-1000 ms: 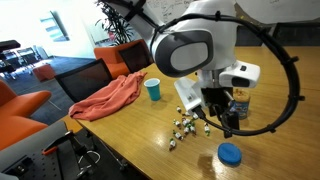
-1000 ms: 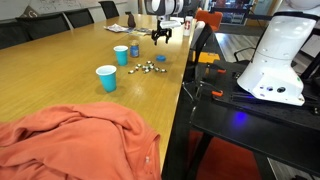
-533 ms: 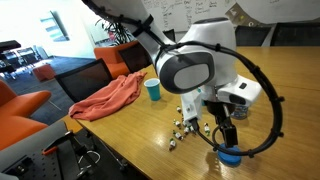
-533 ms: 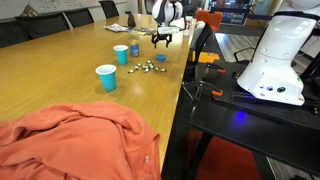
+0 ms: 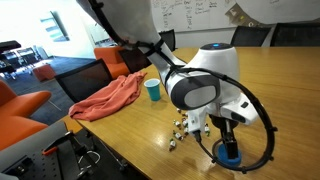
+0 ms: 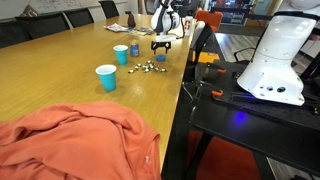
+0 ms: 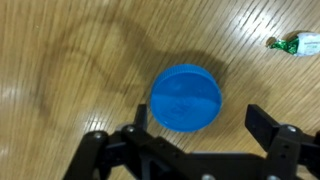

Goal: Put the lid on the peanut butter jar

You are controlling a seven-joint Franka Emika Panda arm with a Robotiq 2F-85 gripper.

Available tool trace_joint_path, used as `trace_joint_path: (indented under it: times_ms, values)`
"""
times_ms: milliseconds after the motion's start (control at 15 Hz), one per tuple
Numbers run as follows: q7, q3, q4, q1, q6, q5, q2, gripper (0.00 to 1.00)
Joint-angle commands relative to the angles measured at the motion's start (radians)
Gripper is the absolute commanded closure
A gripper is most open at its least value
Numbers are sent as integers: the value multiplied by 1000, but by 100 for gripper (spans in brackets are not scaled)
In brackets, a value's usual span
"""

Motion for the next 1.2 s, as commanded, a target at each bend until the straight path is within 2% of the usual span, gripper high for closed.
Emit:
trace_joint_path:
  times_ms: [0,467,1133]
  values:
    - [39,-20,82,11,-37,28,61,0]
    - [53,-23,139,5,-51,35,119,0]
    - [39,-5,144,-15,-54,57,124,0]
